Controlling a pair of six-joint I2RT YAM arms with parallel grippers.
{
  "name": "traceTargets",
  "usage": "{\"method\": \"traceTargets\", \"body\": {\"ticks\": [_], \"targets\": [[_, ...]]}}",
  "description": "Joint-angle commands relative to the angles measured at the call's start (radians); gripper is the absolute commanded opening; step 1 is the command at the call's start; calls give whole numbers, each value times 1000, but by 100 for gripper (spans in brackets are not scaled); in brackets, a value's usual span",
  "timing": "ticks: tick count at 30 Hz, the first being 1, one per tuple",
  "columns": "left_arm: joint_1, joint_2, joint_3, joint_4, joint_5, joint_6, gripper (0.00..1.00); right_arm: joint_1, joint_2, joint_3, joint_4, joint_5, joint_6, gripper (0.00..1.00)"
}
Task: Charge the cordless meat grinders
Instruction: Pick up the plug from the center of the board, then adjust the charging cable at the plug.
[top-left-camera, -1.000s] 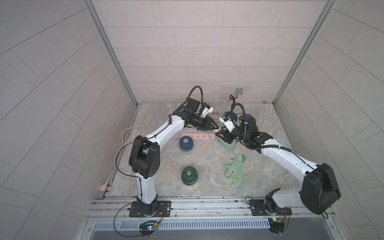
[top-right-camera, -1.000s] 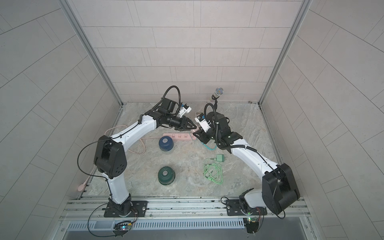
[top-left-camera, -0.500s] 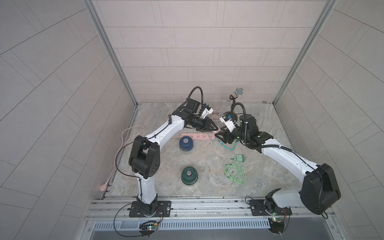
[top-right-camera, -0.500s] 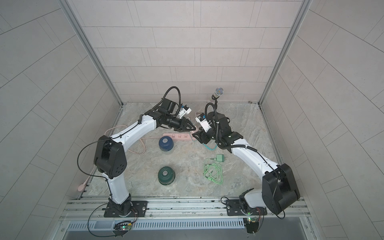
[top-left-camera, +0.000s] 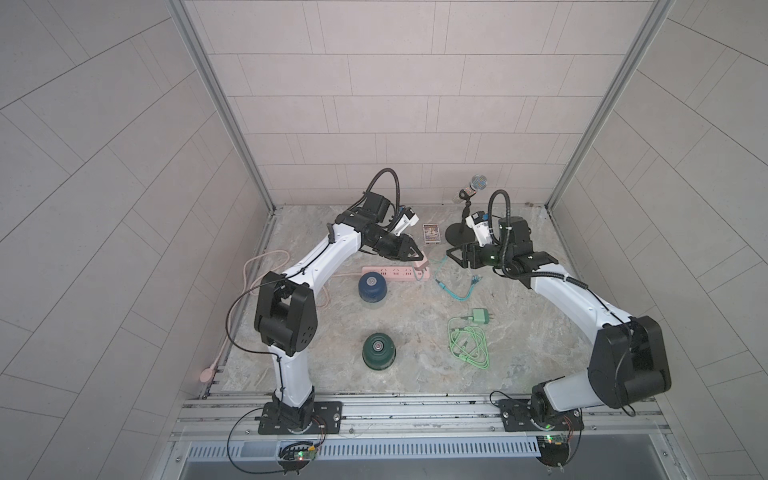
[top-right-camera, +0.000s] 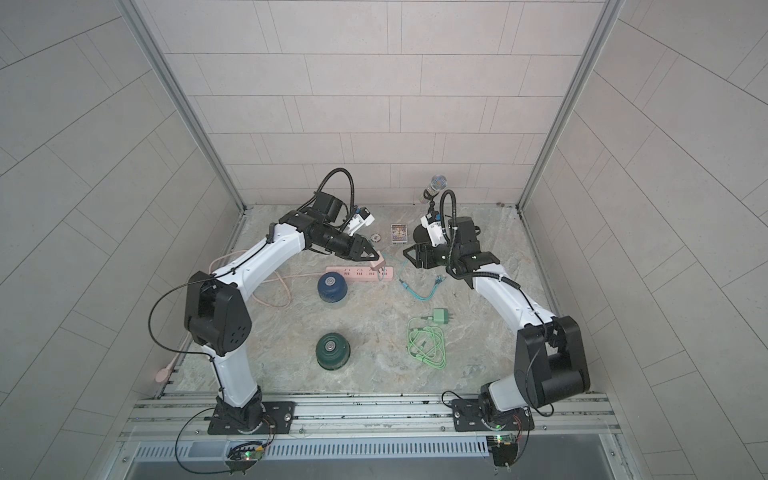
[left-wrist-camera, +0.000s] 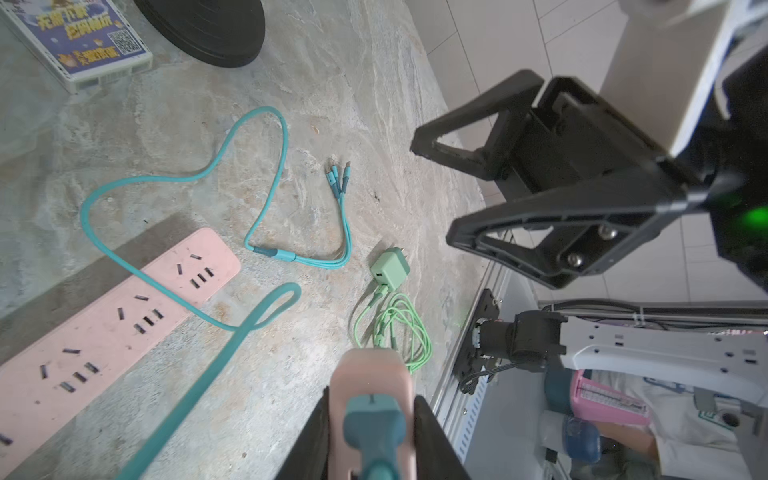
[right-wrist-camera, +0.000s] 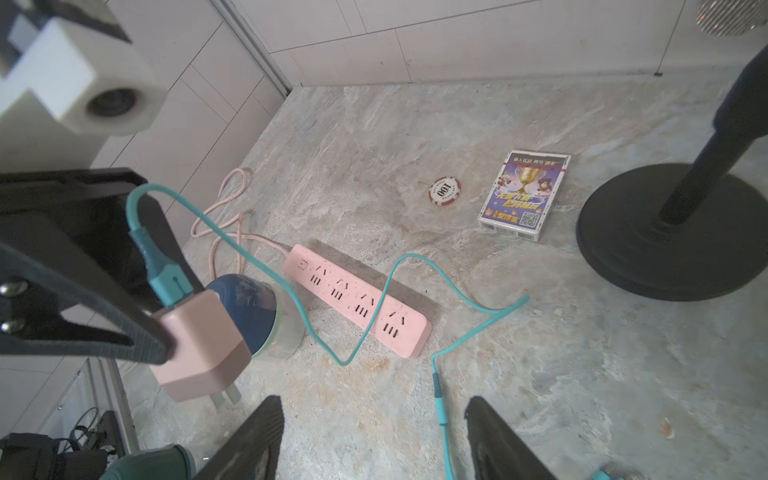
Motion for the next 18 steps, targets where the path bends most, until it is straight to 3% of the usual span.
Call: {"method": "traceTargets", "body": {"ticks": [1, 8, 18], "targets": [[-3, -43, 30, -87, -43, 180, 0, 44, 36, 21, 28, -16, 104, 71], [3, -66, 40, -191, -118, 425, 0, 95, 167, 67, -2, 58, 219, 70], [5, -134, -21, -173, -214, 587, 0, 113, 332, 219, -98, 101, 317, 70]]}}
